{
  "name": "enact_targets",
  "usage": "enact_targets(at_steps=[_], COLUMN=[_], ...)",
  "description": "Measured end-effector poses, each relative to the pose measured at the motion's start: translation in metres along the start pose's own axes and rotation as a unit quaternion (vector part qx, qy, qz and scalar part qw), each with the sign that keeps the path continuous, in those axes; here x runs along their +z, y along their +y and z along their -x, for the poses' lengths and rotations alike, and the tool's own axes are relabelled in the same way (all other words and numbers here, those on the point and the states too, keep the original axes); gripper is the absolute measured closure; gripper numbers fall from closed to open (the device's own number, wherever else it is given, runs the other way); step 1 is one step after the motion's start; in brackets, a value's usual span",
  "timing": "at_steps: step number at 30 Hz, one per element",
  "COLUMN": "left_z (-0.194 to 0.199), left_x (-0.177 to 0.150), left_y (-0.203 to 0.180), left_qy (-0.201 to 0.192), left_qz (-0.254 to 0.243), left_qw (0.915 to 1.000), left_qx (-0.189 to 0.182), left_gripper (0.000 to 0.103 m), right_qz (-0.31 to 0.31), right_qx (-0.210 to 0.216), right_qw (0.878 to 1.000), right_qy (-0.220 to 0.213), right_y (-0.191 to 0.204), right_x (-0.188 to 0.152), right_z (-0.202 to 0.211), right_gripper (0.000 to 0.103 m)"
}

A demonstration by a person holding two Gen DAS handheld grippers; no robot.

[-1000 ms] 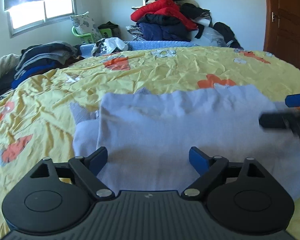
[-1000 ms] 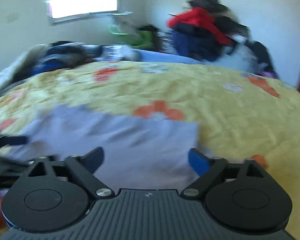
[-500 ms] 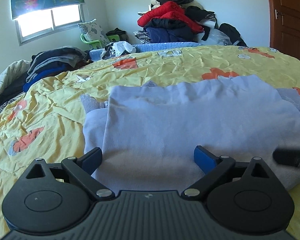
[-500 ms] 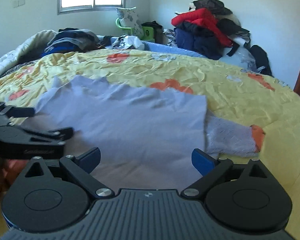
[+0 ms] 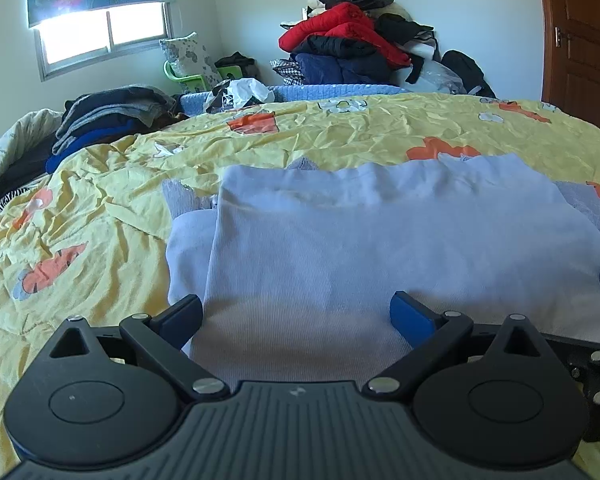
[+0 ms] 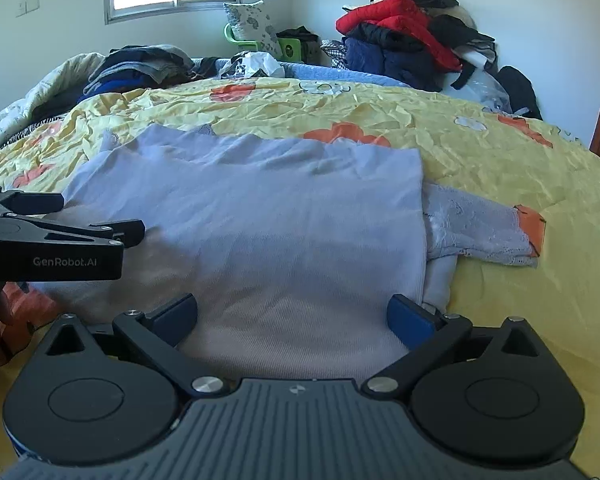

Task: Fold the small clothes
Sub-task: 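Withdraw both tools and hold them above the folded sweater, then reach both tools to the edges of the folded sweater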

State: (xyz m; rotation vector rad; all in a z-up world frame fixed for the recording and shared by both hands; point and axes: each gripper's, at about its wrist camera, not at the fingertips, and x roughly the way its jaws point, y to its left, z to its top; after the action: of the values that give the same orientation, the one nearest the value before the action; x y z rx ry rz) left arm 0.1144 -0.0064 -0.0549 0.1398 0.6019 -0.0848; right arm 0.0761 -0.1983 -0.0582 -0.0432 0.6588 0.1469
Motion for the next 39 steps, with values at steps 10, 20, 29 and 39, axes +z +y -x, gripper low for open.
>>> enact_targets(at_steps=[10, 20, 29, 39], left_z=[0.001, 0.023, -0.017, -0.061], left_x=[-0.001, 0.021, 0.050, 0.061], left_y=[0.006, 0.059, 0.117, 0.127], left_qy=[0.001, -0.027, 0.049, 0.106], left_qz=[0.010, 0.054, 0.139, 0.163], left_qw=[0.9998, 0.9976, 0.9832, 0.9622], left_qx=[-0.015, -0.035, -0.108, -0.191], left_gripper=[0.000, 0.000, 0.000, 0.000], right_qz=[-0.007, 0.013, 0.100, 0.148], right_qx=[-0.014, -0.004, 0.015, 0.016], right_qw=[1.000, 0.999, 0.994, 0.988], right_qy=[-0.012, -0.034, -0.047, -0.035], right_y=[0.002, 0.029, 0.090, 0.132], right_x=[-0.004, 0.001, 0.002, -0.008], right_z=[0.009, 0.036, 0.047, 0.039], right_gripper=[0.002, 0.003, 0.002, 0.005])
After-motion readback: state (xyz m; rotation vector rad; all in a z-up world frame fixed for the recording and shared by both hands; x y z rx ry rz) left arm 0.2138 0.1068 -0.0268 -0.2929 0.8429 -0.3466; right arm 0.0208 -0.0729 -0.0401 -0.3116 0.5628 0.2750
